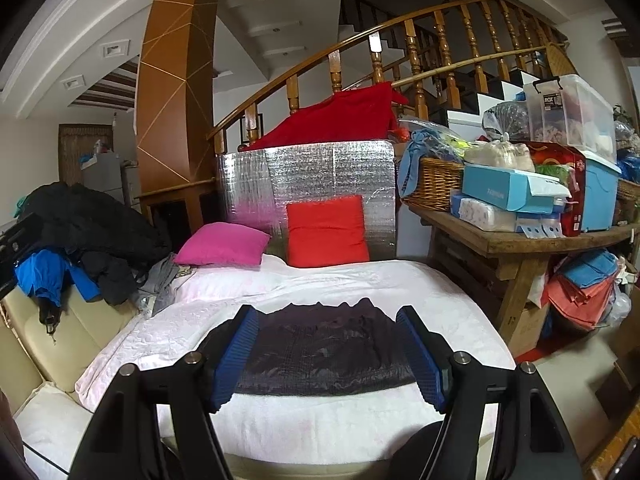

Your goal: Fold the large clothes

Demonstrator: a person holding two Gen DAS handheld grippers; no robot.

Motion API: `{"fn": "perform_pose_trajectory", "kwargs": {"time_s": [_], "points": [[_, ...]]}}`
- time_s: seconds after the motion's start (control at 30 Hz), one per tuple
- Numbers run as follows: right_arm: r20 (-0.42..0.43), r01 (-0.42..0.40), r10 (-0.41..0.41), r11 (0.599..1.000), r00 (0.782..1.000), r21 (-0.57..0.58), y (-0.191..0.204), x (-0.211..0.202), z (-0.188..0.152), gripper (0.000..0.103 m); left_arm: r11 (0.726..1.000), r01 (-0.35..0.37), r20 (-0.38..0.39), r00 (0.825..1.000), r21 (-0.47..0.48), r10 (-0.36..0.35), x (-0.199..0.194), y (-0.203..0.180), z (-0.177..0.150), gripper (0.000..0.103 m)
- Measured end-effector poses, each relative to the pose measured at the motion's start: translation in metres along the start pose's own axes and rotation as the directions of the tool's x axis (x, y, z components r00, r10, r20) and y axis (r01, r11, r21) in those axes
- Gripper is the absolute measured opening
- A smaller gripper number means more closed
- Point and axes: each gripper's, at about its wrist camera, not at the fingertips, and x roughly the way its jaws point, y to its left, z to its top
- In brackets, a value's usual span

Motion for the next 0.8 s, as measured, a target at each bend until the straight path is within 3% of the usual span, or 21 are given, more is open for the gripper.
{"fn": "perform_pose_trajectory", "kwargs": {"time_s": [0.8], "points": [[-0.001,0.009,-0.009,1.0,1.0,0.011,-0.0049,0.0024,0.002,0.075,1.0,-0.004,-0.012,1.0,0.003,0.004,0.0037,0.0034,-0.0014,0.103]]}}
